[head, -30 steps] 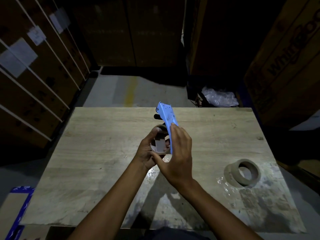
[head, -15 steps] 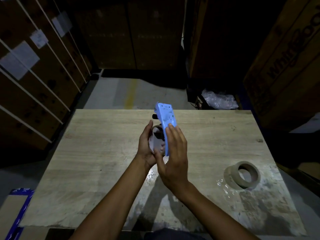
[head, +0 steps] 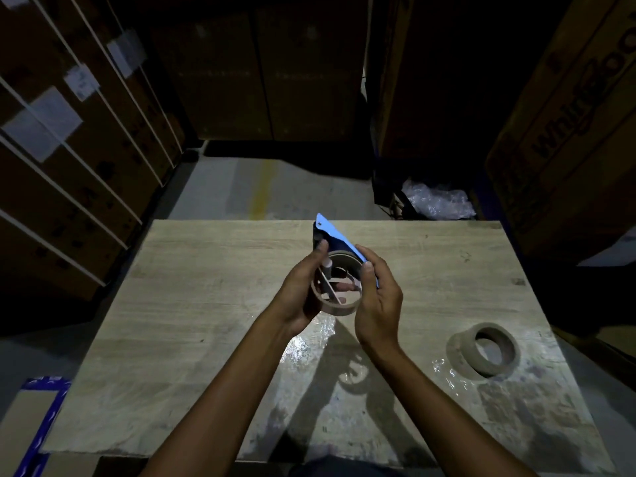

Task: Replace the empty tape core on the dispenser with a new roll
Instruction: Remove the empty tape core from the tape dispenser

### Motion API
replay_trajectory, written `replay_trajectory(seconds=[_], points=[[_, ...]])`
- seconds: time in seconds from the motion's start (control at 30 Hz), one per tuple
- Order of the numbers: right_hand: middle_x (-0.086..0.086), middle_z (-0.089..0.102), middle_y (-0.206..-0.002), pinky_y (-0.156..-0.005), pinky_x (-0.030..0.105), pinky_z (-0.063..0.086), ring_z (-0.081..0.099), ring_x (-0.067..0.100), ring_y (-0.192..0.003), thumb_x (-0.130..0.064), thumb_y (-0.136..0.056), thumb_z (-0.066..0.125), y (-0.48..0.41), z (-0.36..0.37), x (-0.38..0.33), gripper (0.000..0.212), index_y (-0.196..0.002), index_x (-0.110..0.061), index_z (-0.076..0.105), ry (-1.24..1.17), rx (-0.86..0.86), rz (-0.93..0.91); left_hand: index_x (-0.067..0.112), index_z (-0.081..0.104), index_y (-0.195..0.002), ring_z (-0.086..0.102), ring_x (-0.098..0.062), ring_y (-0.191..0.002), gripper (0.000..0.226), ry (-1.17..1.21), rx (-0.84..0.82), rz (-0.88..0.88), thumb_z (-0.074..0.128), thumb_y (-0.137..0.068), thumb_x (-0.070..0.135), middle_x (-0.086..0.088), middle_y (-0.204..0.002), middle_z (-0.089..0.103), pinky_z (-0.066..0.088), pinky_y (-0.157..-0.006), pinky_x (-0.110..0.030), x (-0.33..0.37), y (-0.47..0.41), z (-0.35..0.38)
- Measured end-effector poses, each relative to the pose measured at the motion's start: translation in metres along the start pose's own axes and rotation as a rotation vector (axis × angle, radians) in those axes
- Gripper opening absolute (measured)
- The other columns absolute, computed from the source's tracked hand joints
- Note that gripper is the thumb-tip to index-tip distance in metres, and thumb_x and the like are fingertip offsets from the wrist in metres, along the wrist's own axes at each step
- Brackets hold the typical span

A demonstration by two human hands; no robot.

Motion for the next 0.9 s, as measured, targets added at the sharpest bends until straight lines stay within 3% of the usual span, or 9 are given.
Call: replay_trajectory(seconds=[0.1, 0.17, 0.27, 0.37, 0.5, 0.6, 0.7, 0.8, 0.9], points=[[0.002, 0.073, -0.106, -0.083, 0.031, 0.057, 0.07, 0.015, -0.097, -0.02, -0.101, 0.045, -0.007, 0.0, 0.002, 0.026, -0.113, -0.022, 0.067, -0.028, -0.039, 0.015, 0.006, 0.068, -0.108, 0.063, -0.024, -0.074, 0.035, -0.049, -0.053, 0.015, 0.069, -0.086, 0.033, -0.015, -0.095, 0.069, 0.05, -0.061, -0.029, 0.006, 0.003, 0.001], [-0.001, 0.073, -0.103, -0.082, 0.03, 0.056, 0.069, 0.015, -0.097, -0.021, -0.098, 0.047, -0.018, -0.004, 0.004, 0.025, -0.107, -0.02, 0.07, -0.013, -0.063, 0.023, 0.006, 0.07, -0.098, 0.051, -0.025, -0.07, 0.028, -0.059, -0.081, -0.004, 0.072, -0.084, 0.03, -0.02, -0.094, 0.062, 0.044, -0.052, -0.026, 0.005, 0.003, -0.001], [0.0, 0.074, -0.101, -0.073, 0.021, 0.053, 0.068, 0.012, -0.092, -0.022, -0.095, 0.05, -0.034, -0.002, 0.002, 0.025, -0.103, -0.017, 0.073, -0.011, -0.147, 0.051, 0.0, 0.06, -0.108, 0.049, -0.019, -0.059, 0.058, -0.006, -0.137, -0.043, 0.078, -0.077, 0.047, -0.018, -0.088, 0.061, 0.041, -0.049, -0.023, 0.0, 0.002, 0.002], [0.003, 0.073, -0.098, -0.062, 0.018, 0.052, 0.067, 0.006, -0.083, -0.013, -0.099, 0.051, -0.047, 0.002, 0.004, 0.023, -0.1, -0.016, 0.073, -0.044, -0.25, 0.137, -0.003, 0.057, -0.12, 0.051, -0.015, -0.051, 0.087, 0.087, -0.167, -0.067, 0.052, -0.082, 0.075, -0.018, -0.089, 0.059, 0.041, -0.048, -0.023, 0.0, 0.003, 0.009], [0.001, 0.073, -0.096, -0.065, 0.024, 0.053, 0.066, 0.007, -0.082, -0.011, -0.1, 0.049, -0.064, 0.007, 0.017, 0.025, -0.098, -0.017, 0.074, -0.032, -0.324, 0.236, -0.01, 0.044, -0.141, 0.06, -0.018, -0.057, 0.108, 0.249, -0.12, -0.052, 0.037, -0.082, 0.081, -0.018, -0.095, 0.054, 0.046, -0.051, -0.026, 0.004, 0.001, 0.009], [0.0, 0.073, -0.101, -0.074, 0.028, 0.052, 0.066, 0.012, -0.089, -0.016, -0.1, 0.053, -0.073, 0.013, 0.024, 0.021, -0.1, -0.021, 0.074, 0.058, -0.346, 0.216, -0.007, 0.048, -0.14, 0.059, -0.018, -0.062, 0.089, 0.281, 0.009, -0.03, 0.037, -0.094, 0.068, -0.015, -0.089, 0.061, 0.05, -0.052, -0.026, 0.002, -0.005, -0.002], [-0.004, 0.07, -0.108, -0.079, 0.024, 0.05, 0.065, 0.007, -0.098, -0.029, -0.098, 0.058, -0.076, 0.0, 0.009, 0.021, -0.113, -0.021, 0.07, 0.29, -0.21, 0.053, 0.001, 0.06, -0.122, 0.066, -0.016, -0.063, 0.059, 0.296, 0.109, 0.0, 0.035, -0.104, 0.05, -0.008, -0.078, 0.072, 0.053, -0.055, -0.023, 0.002, -0.006, -0.012], [-0.004, 0.065, -0.108, -0.072, 0.03, 0.054, 0.064, 0.013, -0.096, -0.045, -0.093, 0.056, -0.059, -0.006, -0.026, 0.031, -0.109, -0.022, 0.069, 0.429, -0.123, -0.165, 0.001, 0.062, -0.126, 0.072, -0.025, -0.091, 0.05, 0.307, 0.224, -0.004, 0.039, -0.105, 0.04, -0.017, -0.109, 0.075, 0.058, -0.074, -0.032, -0.002, -0.005, -0.025], [-0.004, 0.06, -0.11, -0.075, 0.037, 0.054, 0.06, 0.015, -0.099, -0.059, -0.084, 0.057, -0.032, 0.021, -0.04, 0.047, -0.113, -0.023, 0.067, 0.592, -0.293, -0.257, -0.006, 0.052, -0.136, 0.067, -0.033, -0.099, 0.048, 0.366, 0.26, 0.051, 0.046, -0.101, 0.026, -0.027, -0.128, 0.063, 0.058, -0.078, -0.038, -0.001, -0.006, -0.032]])
Point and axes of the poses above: each hand's wrist, its own y-axis away from the middle knuckle, its own z-axis out of the palm, x = y × z, the point moved 10 cm from there along -y, towards the middle knuckle
